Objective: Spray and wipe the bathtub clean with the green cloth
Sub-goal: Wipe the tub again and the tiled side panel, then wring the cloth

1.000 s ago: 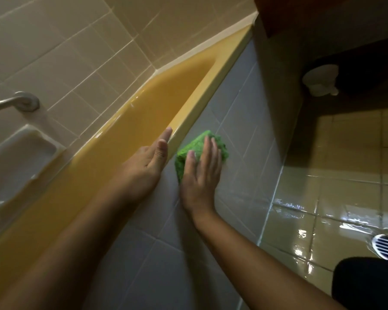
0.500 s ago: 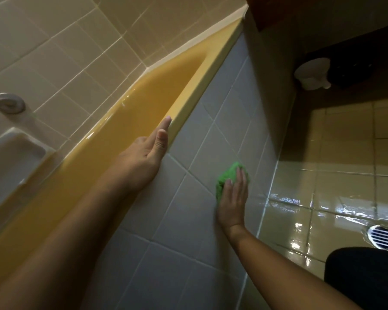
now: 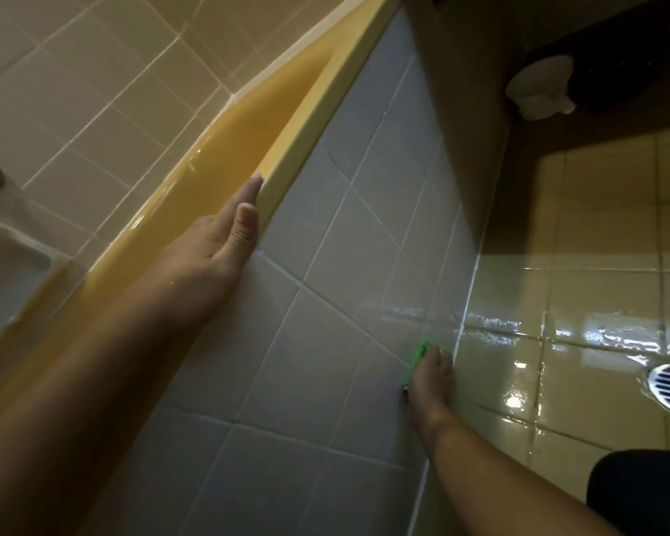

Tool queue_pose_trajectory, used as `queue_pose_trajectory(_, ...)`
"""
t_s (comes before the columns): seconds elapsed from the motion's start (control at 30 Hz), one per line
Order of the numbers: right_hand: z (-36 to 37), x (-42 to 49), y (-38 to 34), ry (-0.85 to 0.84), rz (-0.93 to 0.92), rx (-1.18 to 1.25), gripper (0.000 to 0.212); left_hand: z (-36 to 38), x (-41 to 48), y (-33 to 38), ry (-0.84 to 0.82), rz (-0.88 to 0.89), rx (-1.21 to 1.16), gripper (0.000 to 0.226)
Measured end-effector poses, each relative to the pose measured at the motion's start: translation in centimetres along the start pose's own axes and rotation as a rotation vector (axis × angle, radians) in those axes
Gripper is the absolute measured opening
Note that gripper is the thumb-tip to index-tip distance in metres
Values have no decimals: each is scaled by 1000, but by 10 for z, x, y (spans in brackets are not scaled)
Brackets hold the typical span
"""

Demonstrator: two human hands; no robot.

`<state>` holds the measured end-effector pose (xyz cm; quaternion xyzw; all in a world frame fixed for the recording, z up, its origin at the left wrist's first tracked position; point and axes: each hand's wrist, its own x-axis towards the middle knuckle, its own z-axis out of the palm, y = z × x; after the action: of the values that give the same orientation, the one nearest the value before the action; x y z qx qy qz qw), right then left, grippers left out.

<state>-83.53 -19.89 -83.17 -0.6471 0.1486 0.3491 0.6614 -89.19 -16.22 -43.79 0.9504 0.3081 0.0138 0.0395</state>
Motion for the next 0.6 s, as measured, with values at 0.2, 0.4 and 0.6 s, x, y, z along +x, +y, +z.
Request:
queue_pose_trajectory(0.2,27,-69,-82,82,-464,6,84,-3,10,1,-51,27,12,102)
queue_pose_trajectory(0.4,33,-145,-187,-150,-1079,19,66,-5,23,0,-49,81,-113,106)
queue_pose_trajectory(0.6,20,-90,-245,-266,-1303,-65,61,-6,40,7,-59,110,-134,114)
